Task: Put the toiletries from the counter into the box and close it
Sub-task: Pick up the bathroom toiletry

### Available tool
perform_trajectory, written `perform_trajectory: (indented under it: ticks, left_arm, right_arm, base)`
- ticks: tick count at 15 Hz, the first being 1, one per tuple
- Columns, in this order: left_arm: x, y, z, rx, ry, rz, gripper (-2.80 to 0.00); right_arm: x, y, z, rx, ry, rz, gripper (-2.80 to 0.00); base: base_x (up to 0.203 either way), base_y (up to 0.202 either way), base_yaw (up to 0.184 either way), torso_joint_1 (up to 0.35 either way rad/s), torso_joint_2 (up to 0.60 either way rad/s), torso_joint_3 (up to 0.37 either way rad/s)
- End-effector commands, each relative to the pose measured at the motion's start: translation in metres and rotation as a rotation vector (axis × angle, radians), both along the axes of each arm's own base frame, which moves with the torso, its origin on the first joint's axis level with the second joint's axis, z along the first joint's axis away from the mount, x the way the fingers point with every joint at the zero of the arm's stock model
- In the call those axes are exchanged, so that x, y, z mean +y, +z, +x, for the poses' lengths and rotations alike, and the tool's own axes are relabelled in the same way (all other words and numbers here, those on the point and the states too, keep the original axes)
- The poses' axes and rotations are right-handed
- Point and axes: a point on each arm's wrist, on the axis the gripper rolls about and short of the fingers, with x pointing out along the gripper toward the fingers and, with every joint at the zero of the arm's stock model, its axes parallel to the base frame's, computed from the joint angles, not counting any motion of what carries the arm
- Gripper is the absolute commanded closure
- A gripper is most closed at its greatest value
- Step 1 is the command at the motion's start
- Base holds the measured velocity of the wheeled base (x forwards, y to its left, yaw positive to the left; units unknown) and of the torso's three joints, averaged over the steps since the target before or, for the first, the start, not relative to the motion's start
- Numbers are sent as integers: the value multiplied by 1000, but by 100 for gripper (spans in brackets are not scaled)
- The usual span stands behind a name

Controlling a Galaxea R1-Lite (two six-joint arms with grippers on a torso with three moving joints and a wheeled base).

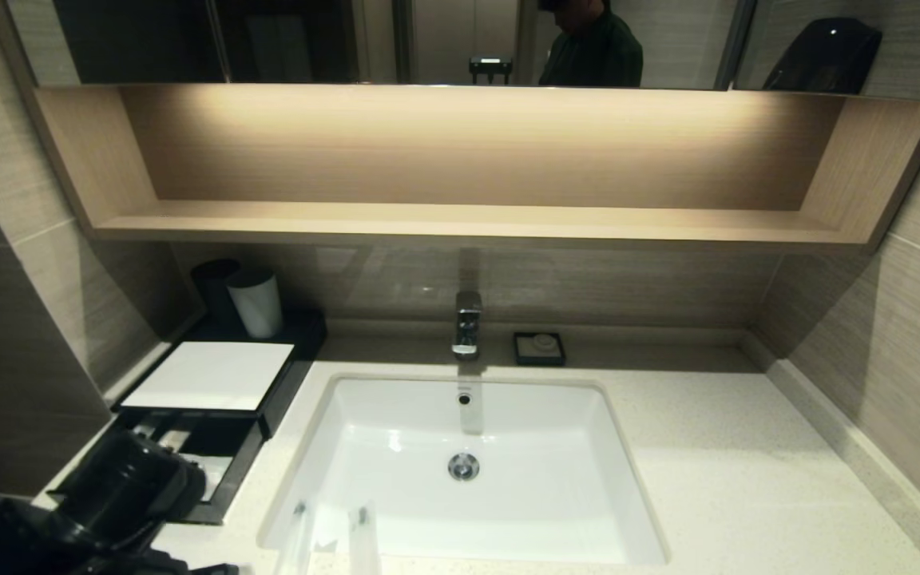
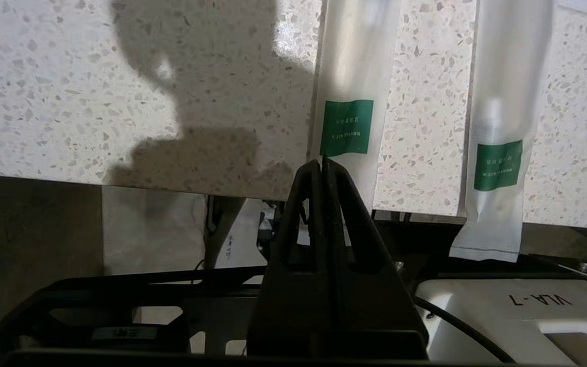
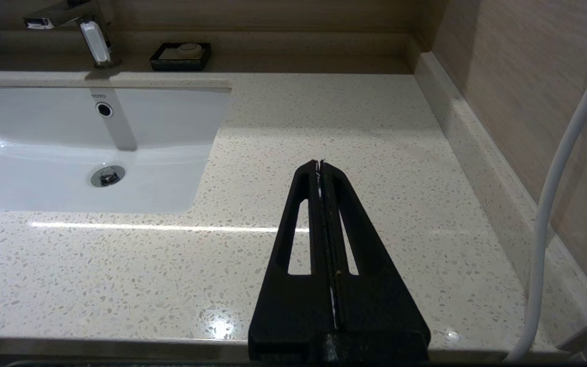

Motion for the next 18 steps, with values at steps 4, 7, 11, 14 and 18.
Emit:
perform_trajectory:
  ticks: [4,7,11,14,18]
  left_arm:
    - [-7,-16,6,81,-15,33,0]
    - [-7,-18,8,89,-14,36,0]
    - [-10,-20,7,99,-30,44,0]
    - [-15,-21,3,106,-63,50,0]
    - [-19,-22,-2,106,-96,59,0]
  right_arm:
    - [0,0,0,0,0,0,0]
    - [0,0,0,0,2,0,0]
    - [0,0,0,0,0,0,0]
    - [0,0,0,0,0,0,0]
    - [0,0,0,0,0,0,0]
  base:
    - [0,0,0,0,0,0]
    - [0,0,0,0,0,0]
    - [0,0,0,0,0,0]
    - [0,0,0,0,0,0]
    - [0,0,0,0,0,0]
